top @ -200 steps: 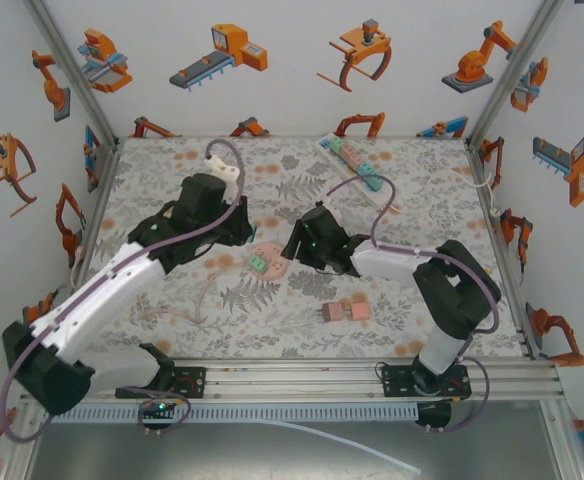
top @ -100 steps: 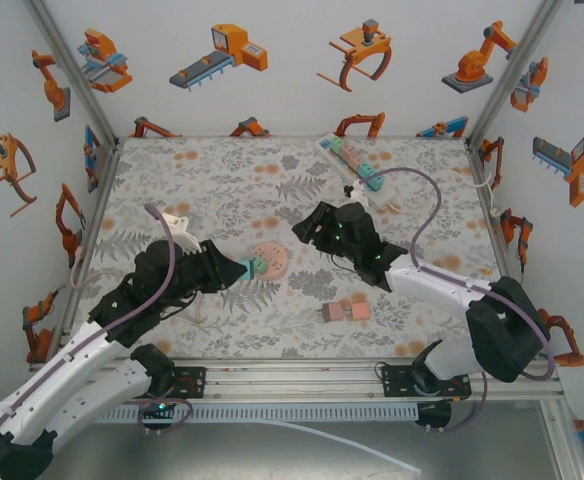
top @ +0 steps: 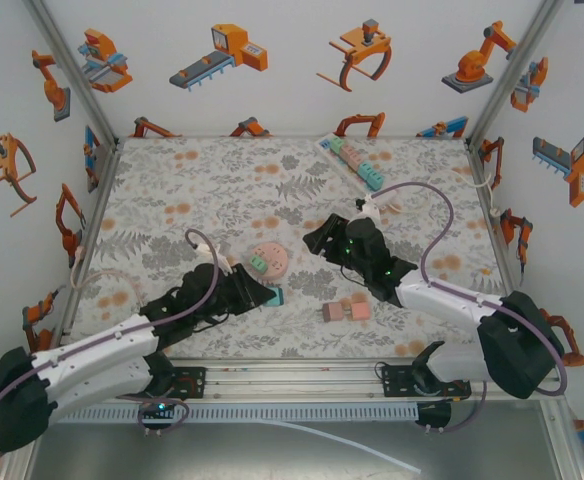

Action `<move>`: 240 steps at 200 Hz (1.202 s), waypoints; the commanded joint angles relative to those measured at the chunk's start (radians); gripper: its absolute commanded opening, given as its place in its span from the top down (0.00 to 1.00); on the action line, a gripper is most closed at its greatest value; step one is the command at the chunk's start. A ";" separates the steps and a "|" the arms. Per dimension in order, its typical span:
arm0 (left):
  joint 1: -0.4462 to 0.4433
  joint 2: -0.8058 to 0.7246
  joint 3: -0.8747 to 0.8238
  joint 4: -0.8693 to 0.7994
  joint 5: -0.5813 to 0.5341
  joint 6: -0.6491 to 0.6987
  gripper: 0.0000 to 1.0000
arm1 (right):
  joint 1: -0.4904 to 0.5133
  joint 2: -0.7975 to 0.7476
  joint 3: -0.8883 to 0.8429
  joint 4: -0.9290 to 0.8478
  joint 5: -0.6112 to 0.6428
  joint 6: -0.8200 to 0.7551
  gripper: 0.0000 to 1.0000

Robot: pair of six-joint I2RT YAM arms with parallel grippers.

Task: Pull the plug off the socket

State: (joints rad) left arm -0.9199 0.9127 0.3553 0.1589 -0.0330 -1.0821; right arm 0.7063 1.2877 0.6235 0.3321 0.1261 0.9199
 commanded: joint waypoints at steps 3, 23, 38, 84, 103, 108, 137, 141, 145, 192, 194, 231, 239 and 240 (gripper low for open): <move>-0.021 0.102 -0.006 0.171 -0.002 -0.083 0.85 | -0.005 -0.020 -0.008 0.030 0.041 -0.008 0.41; -0.047 0.201 0.002 0.223 0.002 -0.102 0.85 | -0.005 -0.019 -0.010 0.027 0.040 -0.008 0.41; -0.053 0.296 0.005 0.300 0.047 -0.141 0.85 | -0.005 -0.019 -0.011 0.025 0.040 -0.008 0.41; -0.061 0.561 -0.002 0.621 0.166 -0.228 0.86 | -0.010 -0.035 -0.025 0.023 0.043 -0.001 0.41; -0.076 0.605 -0.001 0.628 0.157 -0.237 0.82 | -0.011 -0.052 -0.030 0.013 0.052 -0.003 0.41; -0.081 0.606 0.000 0.613 0.146 -0.240 0.80 | -0.011 -0.057 -0.031 0.008 0.056 -0.003 0.41; -0.098 0.553 0.038 0.444 0.097 -0.193 0.59 | -0.011 -0.078 -0.040 -0.008 0.070 -0.004 0.41; -0.100 0.539 0.047 0.407 0.088 -0.181 0.58 | -0.011 -0.079 -0.041 -0.008 0.072 -0.005 0.41; -0.102 0.528 0.057 0.366 0.078 -0.168 0.56 | -0.011 -0.079 -0.042 -0.008 0.071 -0.005 0.41; -0.117 0.366 0.166 -0.047 -0.055 -0.017 0.47 | -0.011 -0.079 -0.021 -0.037 0.093 -0.025 0.41; -0.116 0.360 0.169 -0.055 -0.059 -0.014 0.47 | -0.013 -0.079 -0.019 -0.039 0.093 -0.027 0.41; -0.122 0.218 0.271 -0.294 -0.217 0.100 0.47 | -0.013 -0.077 0.033 -0.098 0.091 -0.099 0.41; -0.122 0.194 0.312 -0.366 -0.264 0.118 0.47 | -0.013 -0.074 0.045 -0.108 0.089 -0.115 0.41; -0.121 0.191 0.317 -0.376 -0.271 0.120 0.47 | -0.013 -0.074 0.047 -0.109 0.089 -0.118 0.41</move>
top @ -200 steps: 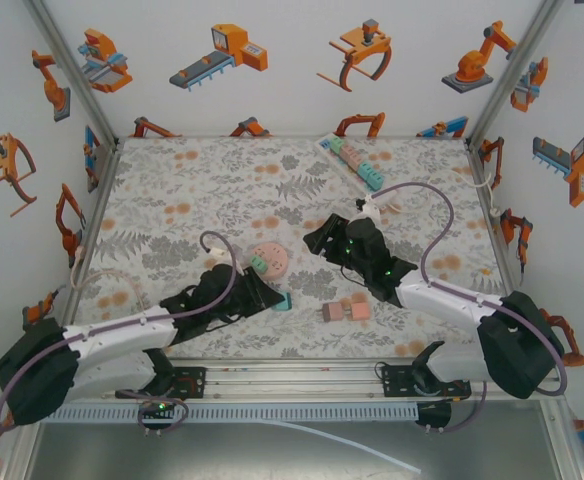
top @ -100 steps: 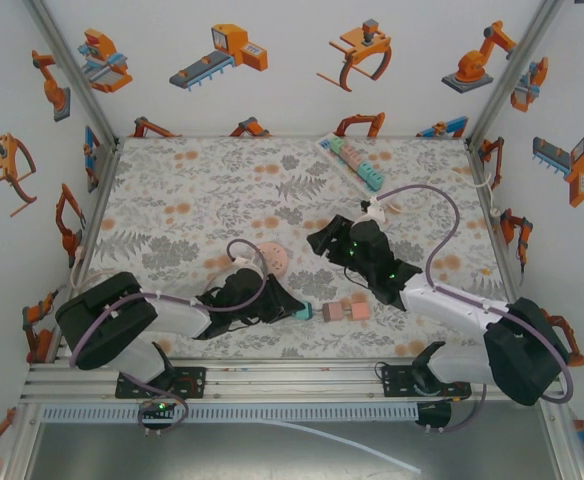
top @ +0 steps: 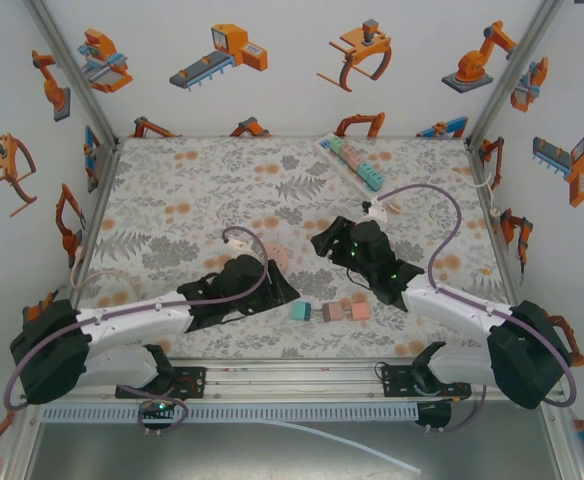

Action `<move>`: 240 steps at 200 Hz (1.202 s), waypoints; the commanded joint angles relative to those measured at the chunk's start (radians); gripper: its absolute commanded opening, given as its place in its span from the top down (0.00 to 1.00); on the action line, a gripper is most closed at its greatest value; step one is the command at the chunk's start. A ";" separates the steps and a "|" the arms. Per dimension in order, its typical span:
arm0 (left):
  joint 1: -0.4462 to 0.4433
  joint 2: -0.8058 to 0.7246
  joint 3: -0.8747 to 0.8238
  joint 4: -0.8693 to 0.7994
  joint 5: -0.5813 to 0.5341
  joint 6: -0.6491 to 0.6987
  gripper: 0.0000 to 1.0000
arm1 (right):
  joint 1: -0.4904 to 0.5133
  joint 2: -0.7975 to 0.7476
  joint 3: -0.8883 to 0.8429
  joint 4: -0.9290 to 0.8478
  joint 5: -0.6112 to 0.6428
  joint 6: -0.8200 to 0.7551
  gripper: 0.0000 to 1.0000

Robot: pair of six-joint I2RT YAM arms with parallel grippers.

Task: Pull the plug off the socket

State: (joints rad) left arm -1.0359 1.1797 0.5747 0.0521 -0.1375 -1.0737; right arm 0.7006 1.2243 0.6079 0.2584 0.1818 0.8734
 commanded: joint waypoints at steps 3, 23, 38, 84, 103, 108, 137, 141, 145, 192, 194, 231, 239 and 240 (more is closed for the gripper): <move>-0.005 -0.084 0.114 -0.297 -0.187 0.116 0.47 | -0.007 -0.010 0.067 -0.037 0.031 -0.078 0.41; 0.000 -0.115 0.225 -0.472 -0.328 0.115 0.48 | -0.007 0.000 0.097 -0.050 0.032 -0.124 0.41; 0.018 -0.121 0.294 -0.580 -0.407 0.062 0.48 | -0.007 0.018 0.124 -0.059 0.035 -0.175 0.41; 0.156 -0.130 0.365 -0.702 -0.352 -0.155 0.46 | -0.008 0.142 0.303 -0.192 -0.024 -0.390 0.40; 0.179 -0.105 0.414 -0.803 -0.395 -0.287 0.46 | -0.008 0.215 0.399 -0.281 -0.084 -0.456 0.39; 0.180 -0.095 0.431 -0.838 -0.411 -0.327 0.46 | -0.009 0.236 0.424 -0.303 -0.102 -0.469 0.39; 0.183 0.003 0.539 -1.018 -0.445 -0.531 0.49 | -0.011 0.358 0.546 -0.405 -0.199 -0.493 0.38; 0.183 0.019 0.553 -1.031 -0.441 -0.539 0.49 | -0.012 0.374 0.561 -0.413 -0.215 -0.493 0.39; 0.184 0.033 0.566 -1.042 -0.434 -0.550 0.49 | -0.011 0.390 0.574 -0.422 -0.228 -0.493 0.38; 0.193 0.125 0.550 -0.886 -0.339 -0.599 0.41 | -0.011 0.546 0.675 -0.512 -0.288 -0.407 0.37; 0.194 0.129 0.546 -0.878 -0.336 -0.605 0.41 | -0.011 0.551 0.675 -0.512 -0.286 -0.402 0.37; 0.216 0.206 0.539 -0.819 -0.328 -0.603 0.32 | -0.011 0.582 0.620 -0.456 -0.273 -0.358 0.35; 0.222 0.225 0.539 -0.807 -0.321 -0.594 0.30 | -0.011 0.586 0.603 -0.437 -0.285 -0.351 0.35; 0.222 0.227 0.538 -0.806 -0.319 -0.594 0.30 | -0.012 0.587 0.600 -0.435 -0.287 -0.351 0.35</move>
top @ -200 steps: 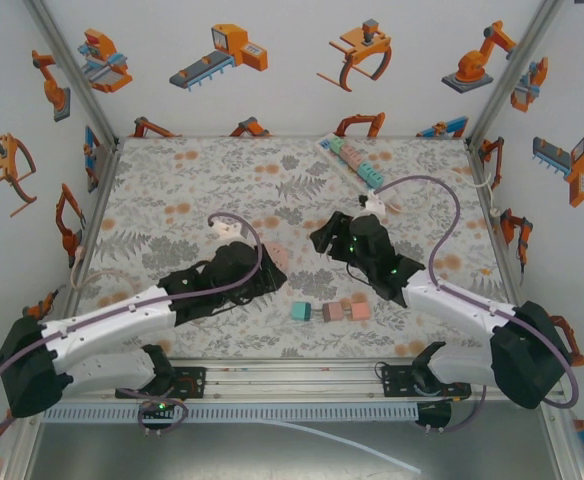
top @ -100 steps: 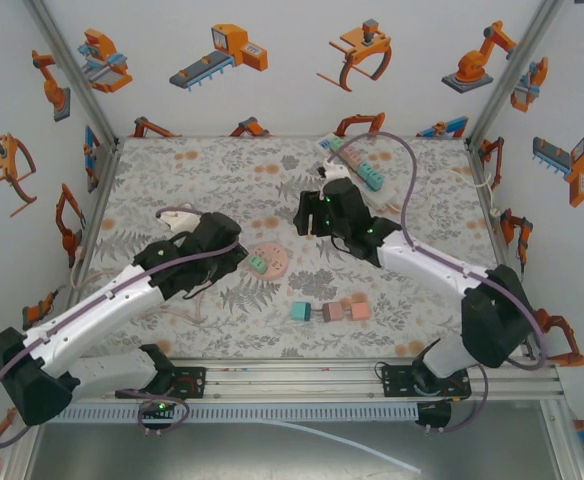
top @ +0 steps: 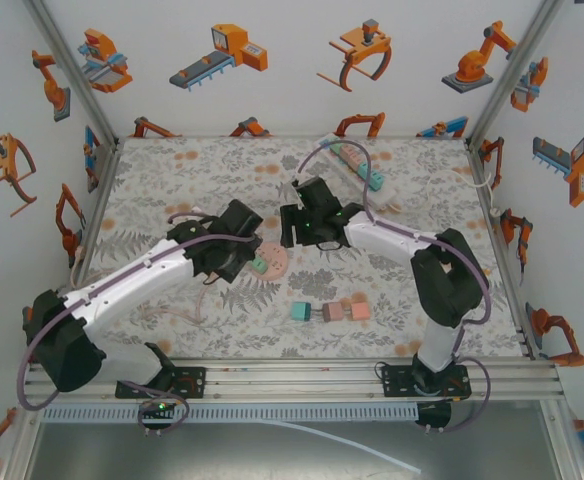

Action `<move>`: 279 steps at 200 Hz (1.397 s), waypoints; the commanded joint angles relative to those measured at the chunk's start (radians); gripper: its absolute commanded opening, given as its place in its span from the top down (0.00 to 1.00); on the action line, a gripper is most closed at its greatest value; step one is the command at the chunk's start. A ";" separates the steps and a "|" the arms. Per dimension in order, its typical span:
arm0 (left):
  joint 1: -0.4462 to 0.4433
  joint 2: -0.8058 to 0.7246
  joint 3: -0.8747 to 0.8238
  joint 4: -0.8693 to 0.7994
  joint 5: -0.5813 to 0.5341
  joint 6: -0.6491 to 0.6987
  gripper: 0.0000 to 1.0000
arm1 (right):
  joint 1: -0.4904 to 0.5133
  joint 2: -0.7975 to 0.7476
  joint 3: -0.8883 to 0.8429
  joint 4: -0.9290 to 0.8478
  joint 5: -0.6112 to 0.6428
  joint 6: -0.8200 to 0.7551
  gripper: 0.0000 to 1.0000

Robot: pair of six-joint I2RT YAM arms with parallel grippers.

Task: Pull the plug off the socket

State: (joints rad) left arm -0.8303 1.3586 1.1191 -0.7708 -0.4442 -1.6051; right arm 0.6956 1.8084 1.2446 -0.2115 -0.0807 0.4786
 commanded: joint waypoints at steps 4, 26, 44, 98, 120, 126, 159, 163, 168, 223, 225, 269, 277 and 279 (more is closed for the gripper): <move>0.020 0.058 -0.007 0.023 -0.005 -0.061 0.29 | -0.006 0.004 -0.044 0.045 -0.032 0.049 0.35; 0.027 0.106 -0.009 0.040 0.016 -0.066 0.27 | -0.007 0.025 -0.079 0.100 -0.092 0.085 0.35; 0.030 0.141 -0.009 0.043 0.004 -0.067 0.27 | -0.006 0.043 -0.096 0.132 -0.112 0.117 0.35; 0.033 0.210 -0.019 0.105 0.033 -0.033 0.36 | -0.006 0.081 -0.104 0.155 -0.115 0.143 0.34; 0.034 0.227 -0.028 0.079 0.022 -0.060 0.40 | -0.004 0.094 -0.116 0.137 -0.056 0.196 0.35; 0.035 0.230 -0.031 0.075 0.020 -0.062 0.42 | -0.002 0.095 -0.122 0.135 -0.047 0.205 0.36; 0.035 0.241 -0.047 0.083 0.035 -0.057 0.52 | 0.010 0.092 -0.159 0.150 -0.021 0.227 0.39; 0.035 0.241 -0.047 0.084 0.036 -0.055 0.53 | 0.013 0.093 -0.162 0.151 -0.018 0.227 0.39; 0.035 0.244 -0.047 0.083 0.036 -0.055 0.54 | 0.015 0.094 -0.165 0.149 -0.015 0.226 0.39; 0.044 0.260 -0.034 0.064 0.035 -0.029 0.66 | 0.043 0.094 -0.181 0.140 0.055 0.229 0.39; 0.045 0.261 -0.033 0.064 0.035 -0.026 0.67 | 0.044 0.094 -0.181 0.140 0.059 0.227 0.39; 0.065 0.256 0.015 0.024 0.080 0.023 0.73 | 0.071 0.108 -0.185 0.134 0.102 0.180 0.40; 0.074 0.250 0.014 0.034 0.098 0.030 0.74 | 0.077 0.110 -0.184 0.131 0.110 0.169 0.40; 0.075 0.249 0.012 0.036 0.104 0.031 0.74 | 0.079 0.110 -0.184 0.130 0.112 0.165 0.40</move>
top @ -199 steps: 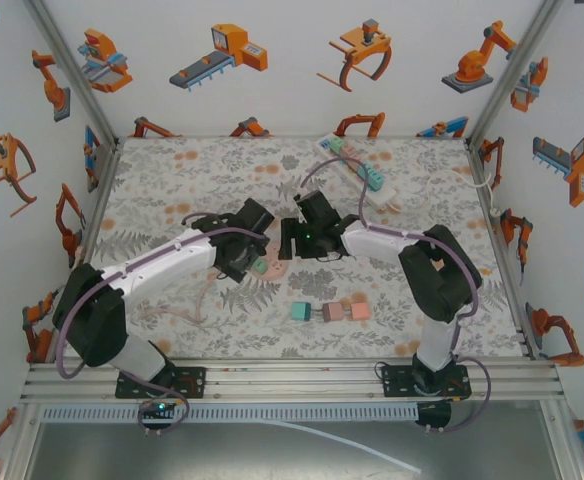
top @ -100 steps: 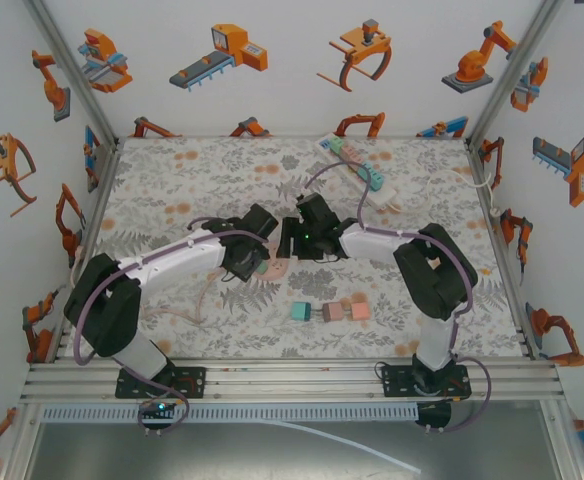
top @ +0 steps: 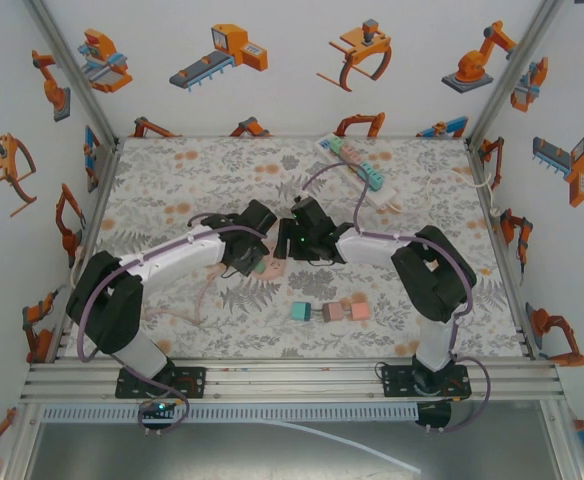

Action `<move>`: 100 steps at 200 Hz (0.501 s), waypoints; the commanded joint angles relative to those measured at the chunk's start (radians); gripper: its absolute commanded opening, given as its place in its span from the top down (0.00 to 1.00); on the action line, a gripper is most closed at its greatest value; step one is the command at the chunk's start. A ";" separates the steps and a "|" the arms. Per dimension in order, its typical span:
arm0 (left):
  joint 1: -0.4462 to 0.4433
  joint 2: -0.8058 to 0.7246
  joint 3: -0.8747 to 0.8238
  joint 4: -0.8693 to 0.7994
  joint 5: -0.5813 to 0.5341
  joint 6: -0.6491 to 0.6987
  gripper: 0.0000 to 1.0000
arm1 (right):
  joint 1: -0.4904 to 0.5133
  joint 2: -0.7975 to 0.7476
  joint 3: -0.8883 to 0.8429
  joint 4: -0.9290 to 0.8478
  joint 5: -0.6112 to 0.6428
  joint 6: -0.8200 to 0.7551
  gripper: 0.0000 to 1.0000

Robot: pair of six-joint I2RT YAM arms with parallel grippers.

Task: Pull the plug off the socket

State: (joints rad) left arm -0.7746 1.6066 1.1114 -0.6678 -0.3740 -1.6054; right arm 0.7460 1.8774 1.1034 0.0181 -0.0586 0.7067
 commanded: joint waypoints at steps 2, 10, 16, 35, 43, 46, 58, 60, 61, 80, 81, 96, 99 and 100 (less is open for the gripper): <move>0.021 0.000 0.019 -0.063 0.039 0.033 0.75 | 0.031 0.041 -0.042 -0.100 0.092 -0.065 0.40; 0.031 -0.003 0.019 -0.052 0.064 0.038 0.77 | 0.036 0.045 -0.040 -0.105 0.101 -0.077 0.40; 0.037 -0.003 0.020 -0.045 0.083 0.046 0.78 | 0.040 0.047 -0.038 -0.107 0.109 -0.084 0.41; 0.055 0.007 0.050 -0.080 0.094 0.062 0.79 | 0.053 0.054 -0.034 -0.118 0.133 -0.111 0.43; 0.059 0.019 0.081 -0.131 0.073 0.064 0.79 | 0.062 0.055 -0.036 -0.120 0.160 -0.123 0.44; 0.060 0.026 0.092 -0.150 0.063 0.066 0.79 | 0.065 0.055 -0.038 -0.119 0.166 -0.128 0.44; 0.065 0.049 0.132 -0.214 0.041 0.077 0.80 | 0.087 0.056 -0.049 -0.101 0.199 -0.171 0.45; 0.068 0.051 0.137 -0.218 0.041 0.081 0.80 | 0.090 0.056 -0.050 -0.100 0.204 -0.177 0.46; 0.069 0.054 0.138 -0.220 0.042 0.083 0.80 | 0.090 0.056 -0.050 -0.100 0.204 -0.177 0.46; 0.097 0.059 0.139 -0.196 0.093 0.099 0.85 | 0.116 0.072 -0.056 -0.091 0.230 -0.212 0.46; 0.099 0.058 0.137 -0.194 0.098 0.100 0.85 | 0.116 0.072 -0.056 -0.091 0.230 -0.212 0.46; 0.125 0.048 0.120 -0.156 0.148 0.098 0.87 | 0.123 0.081 -0.077 -0.071 0.229 -0.210 0.47; 0.129 0.046 0.119 -0.152 0.153 0.097 0.87 | 0.123 0.083 -0.079 -0.069 0.229 -0.208 0.47; 0.130 0.045 0.119 -0.151 0.154 0.097 0.87 | 0.123 0.082 -0.080 -0.069 0.229 -0.207 0.47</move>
State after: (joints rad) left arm -0.6853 1.6573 1.2274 -0.7929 -0.2630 -1.5257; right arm 0.8486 1.8797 1.0996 0.0959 0.1047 0.5774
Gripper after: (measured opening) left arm 0.349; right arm 0.539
